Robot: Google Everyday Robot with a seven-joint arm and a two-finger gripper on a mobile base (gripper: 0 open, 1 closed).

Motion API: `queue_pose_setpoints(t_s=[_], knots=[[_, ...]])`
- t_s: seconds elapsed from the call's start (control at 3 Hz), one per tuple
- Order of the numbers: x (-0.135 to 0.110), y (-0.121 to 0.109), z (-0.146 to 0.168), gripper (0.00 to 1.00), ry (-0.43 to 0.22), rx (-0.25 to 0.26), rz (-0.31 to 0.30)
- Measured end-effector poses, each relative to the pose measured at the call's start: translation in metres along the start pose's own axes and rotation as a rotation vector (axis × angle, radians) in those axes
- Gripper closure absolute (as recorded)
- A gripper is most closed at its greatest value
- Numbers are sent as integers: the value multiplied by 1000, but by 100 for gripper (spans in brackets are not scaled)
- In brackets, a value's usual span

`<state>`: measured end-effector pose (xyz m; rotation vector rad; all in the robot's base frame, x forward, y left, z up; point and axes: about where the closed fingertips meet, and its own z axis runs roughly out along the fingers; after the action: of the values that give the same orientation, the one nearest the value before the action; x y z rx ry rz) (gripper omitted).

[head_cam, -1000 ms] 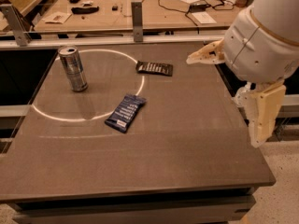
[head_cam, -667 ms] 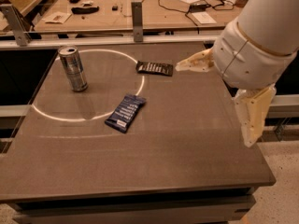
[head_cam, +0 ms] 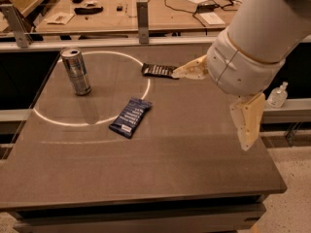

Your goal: Pick rxbar blueberry

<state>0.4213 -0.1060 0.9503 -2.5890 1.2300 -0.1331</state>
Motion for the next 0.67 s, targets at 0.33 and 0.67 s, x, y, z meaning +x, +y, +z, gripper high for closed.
queue_pose_setpoints(t_s=[0.33,0.67], knots=[[-4,-22,-1,0,-25,-28,-76],[-12,-60,3,0,-55,-66,-191]])
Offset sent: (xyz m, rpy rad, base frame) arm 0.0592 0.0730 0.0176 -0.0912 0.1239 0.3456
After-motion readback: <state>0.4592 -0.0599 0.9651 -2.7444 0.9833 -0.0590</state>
